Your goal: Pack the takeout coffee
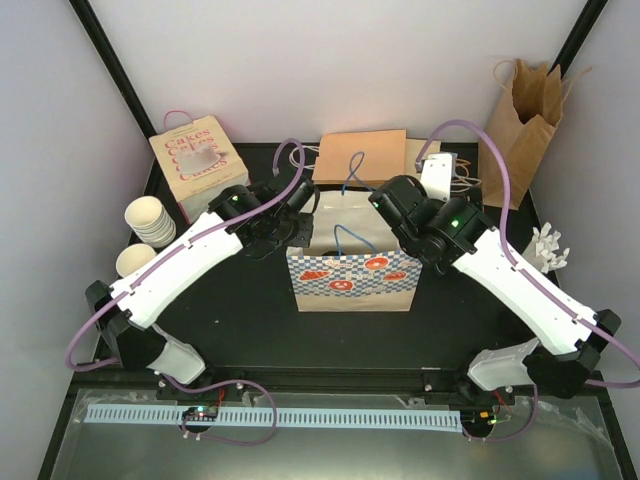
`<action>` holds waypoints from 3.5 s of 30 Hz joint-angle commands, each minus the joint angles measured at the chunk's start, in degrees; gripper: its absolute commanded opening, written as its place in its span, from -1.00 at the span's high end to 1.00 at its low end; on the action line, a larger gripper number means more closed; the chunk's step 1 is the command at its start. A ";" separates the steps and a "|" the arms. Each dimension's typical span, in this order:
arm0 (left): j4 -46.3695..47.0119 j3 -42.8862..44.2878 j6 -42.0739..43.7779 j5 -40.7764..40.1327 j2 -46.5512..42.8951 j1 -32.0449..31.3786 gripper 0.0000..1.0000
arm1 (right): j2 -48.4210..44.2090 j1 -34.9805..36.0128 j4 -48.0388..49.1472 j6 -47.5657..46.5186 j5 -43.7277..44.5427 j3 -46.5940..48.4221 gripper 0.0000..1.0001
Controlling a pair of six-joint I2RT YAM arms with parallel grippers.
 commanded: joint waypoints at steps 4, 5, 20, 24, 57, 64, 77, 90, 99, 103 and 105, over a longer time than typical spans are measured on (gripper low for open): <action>-1.84 1.52 1.25 0.35 -1.98 -0.20 0.97 | 1.54 -0.44 9.35 -6.66 -2.04 5.36 -1.00; -1.98 1.47 1.36 0.11 -2.22 -0.21 0.97 | 1.31 -0.54 9.24 -7.35 -5.41 6.26 -1.00; 5.15 -2.18 11.32 -0.66 -8.60 -0.03 0.97 | -5.14 -0.71 3.29 -10.95 -36.32 3.45 -1.00; 6.88 -4.20 14.74 -0.18 -11.49 0.04 0.97 | -7.09 -0.67 6.13 -18.34 -43.31 1.18 -1.00; 29.33 -29.61 25.86 6.03 -35.31 -0.03 0.97 | -9.15 8.10 9.71 -32.85 -57.75 0.81 -0.90; 29.19 -29.89 26.08 6.30 -35.70 -0.03 0.97 | -7.12 11.11 10.90 -34.60 -54.87 1.22 -0.74; 30.04 -30.74 26.61 6.44 -36.69 -0.03 0.97 | -8.69 11.30 13.91 -37.66 -48.43 -1.00 -0.47; 29.92 -31.29 26.70 6.35 -37.35 -0.03 0.97 | -11.26 11.29 12.76 -37.82 -46.37 -4.31 -0.23; 30.13 -32.04 26.19 6.43 -38.25 -0.03 0.97 | -11.14 11.23 15.00 -39.15 -46.26 -5.04 0.28; 31.06 -33.01 25.71 6.63 -38.70 -0.03 0.97 | -11.53 11.29 17.74 -40.71 -49.09 -4.68 0.61; 31.35 -33.08 25.49 6.76 -38.74 -0.03 0.97 | -11.92 11.29 19.04 -41.19 -50.11 -4.67 0.75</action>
